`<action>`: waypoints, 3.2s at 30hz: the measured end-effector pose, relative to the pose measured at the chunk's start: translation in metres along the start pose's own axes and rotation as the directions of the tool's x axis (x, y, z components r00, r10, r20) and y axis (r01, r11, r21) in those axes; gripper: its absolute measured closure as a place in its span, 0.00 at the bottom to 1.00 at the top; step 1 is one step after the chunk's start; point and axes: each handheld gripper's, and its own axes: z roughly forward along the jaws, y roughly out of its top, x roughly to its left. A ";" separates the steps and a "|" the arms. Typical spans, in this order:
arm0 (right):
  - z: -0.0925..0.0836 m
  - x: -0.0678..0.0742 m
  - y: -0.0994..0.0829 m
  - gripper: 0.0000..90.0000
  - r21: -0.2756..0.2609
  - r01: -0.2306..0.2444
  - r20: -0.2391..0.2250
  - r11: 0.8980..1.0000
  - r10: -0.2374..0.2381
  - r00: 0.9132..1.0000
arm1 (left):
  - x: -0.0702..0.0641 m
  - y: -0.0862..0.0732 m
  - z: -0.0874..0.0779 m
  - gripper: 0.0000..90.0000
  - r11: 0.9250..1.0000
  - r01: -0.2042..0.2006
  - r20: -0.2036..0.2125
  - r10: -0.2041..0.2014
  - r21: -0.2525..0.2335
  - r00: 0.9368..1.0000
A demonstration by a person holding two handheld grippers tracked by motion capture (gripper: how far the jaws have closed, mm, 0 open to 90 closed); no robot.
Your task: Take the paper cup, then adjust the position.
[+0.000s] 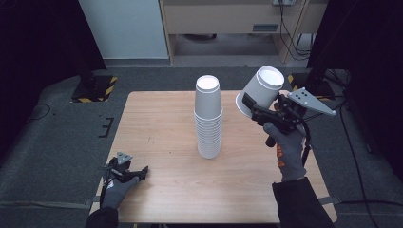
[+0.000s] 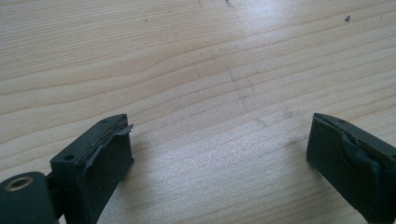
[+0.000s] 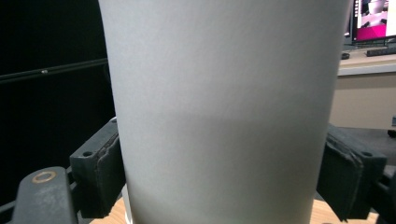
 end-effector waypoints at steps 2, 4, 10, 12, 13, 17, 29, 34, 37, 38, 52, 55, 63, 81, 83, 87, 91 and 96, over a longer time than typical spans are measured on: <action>-0.002 -0.001 -0.002 0.17 0.000 -0.004 0.001 1.000 0.004 1.000 | 0.000 0.000 0.000 0.04 1.000 -0.004 0.003 0.004 0.004 1.000; -0.006 -0.003 -0.006 0.17 0.002 -0.008 0.003 1.000 0.008 1.000 | 0.000 0.000 0.000 0.04 1.000 -0.005 0.006 0.005 0.006 1.000; -0.015 -0.012 -0.023 0.17 0.022 -0.037 0.008 0.999 0.037 0.999 | 0.000 0.000 0.000 0.04 1.000 -0.005 0.008 0.005 0.006 1.000; -0.018 -0.016 -0.032 0.17 0.034 -0.050 0.014 0.998 0.050 0.999 | 0.000 -0.001 -0.001 0.05 1.000 -0.001 0.004 0.001 0.002 1.000; -0.020 -0.017 -0.035 0.17 0.037 -0.056 0.016 0.998 0.055 0.998 | 0.000 -0.001 -0.001 0.06 1.000 -0.001 0.004 0.001 0.002 1.000; -0.025 -0.023 -0.049 0.17 0.055 -0.075 0.020 0.996 0.074 0.997 | 0.000 -0.001 -0.001 0.08 1.000 0.008 -0.005 -0.008 -0.006 1.000; -0.045 -0.040 -0.086 0.17 0.106 -0.122 0.051 0.987 0.117 0.992 | 0.001 -0.002 -0.003 0.14 1.000 0.015 -0.012 -0.015 -0.016 1.000; -0.051 -0.044 -0.100 0.17 0.123 -0.141 0.058 0.982 0.135 0.989 | 0.002 -0.003 -0.005 0.19 1.000 0.008 -0.007 -0.008 -0.026 1.000; -0.054 -0.047 -0.110 0.17 0.136 -0.164 0.060 0.977 0.157 0.986 | 0.002 -0.003 -0.007 0.25 0.999 0.009 -0.006 -0.009 -0.035 1.000; -0.054 -0.047 -0.113 0.17 0.142 -0.165 0.063 0.976 0.158 0.985 | 0.003 -0.003 -0.008 0.26 0.999 0.009 -0.005 -0.009 -0.045 1.000; -0.055 -0.053 -0.136 0.17 0.172 -0.246 0.061 0.954 0.239 0.969 | -0.018 0.012 -0.025 0.31 0.973 -0.020 0.070 0.038 -0.232 0.997; -0.056 -0.055 -0.139 0.17 0.166 -0.270 0.061 0.949 0.263 0.963 | -0.027 0.016 -0.027 0.32 0.966 -0.039 0.084 0.063 -0.255 0.994; -0.057 -0.055 -0.143 0.17 0.160 -0.300 0.062 0.940 0.294 0.954 | -0.049 0.024 -0.032 0.32 0.950 -0.073 0.132 0.118 -0.303 0.984; -0.059 -0.058 -0.150 0.17 0.143 -0.421 0.038 0.896 0.420 0.907 | -0.112 0.041 -0.040 0.34 0.899 -0.131 0.237 0.248 -0.418 0.939; -0.059 -0.059 -0.151 0.17 0.145 -0.421 0.039 0.895 0.420 0.907 | -0.119 0.042 -0.040 0.34 0.895 -0.134 0.250 0.259 -0.426 0.933; -0.059 -0.059 -0.151 0.17 0.142 -0.418 0.039 0.897 0.417 0.908 | -0.129 0.045 -0.041 0.34 0.888 -0.147 0.263 0.281 -0.436 0.923; -0.061 -0.059 -0.150 0.17 0.135 -0.428 0.033 0.894 0.428 0.903 | -0.144 0.049 -0.041 0.35 0.876 -0.169 0.272 0.316 -0.451 0.909; -0.061 -0.058 -0.150 0.17 0.135 -0.438 0.027 0.889 0.438 0.898 | -0.154 0.053 -0.038 0.36 0.870 -0.178 0.277 0.331 -0.460 0.902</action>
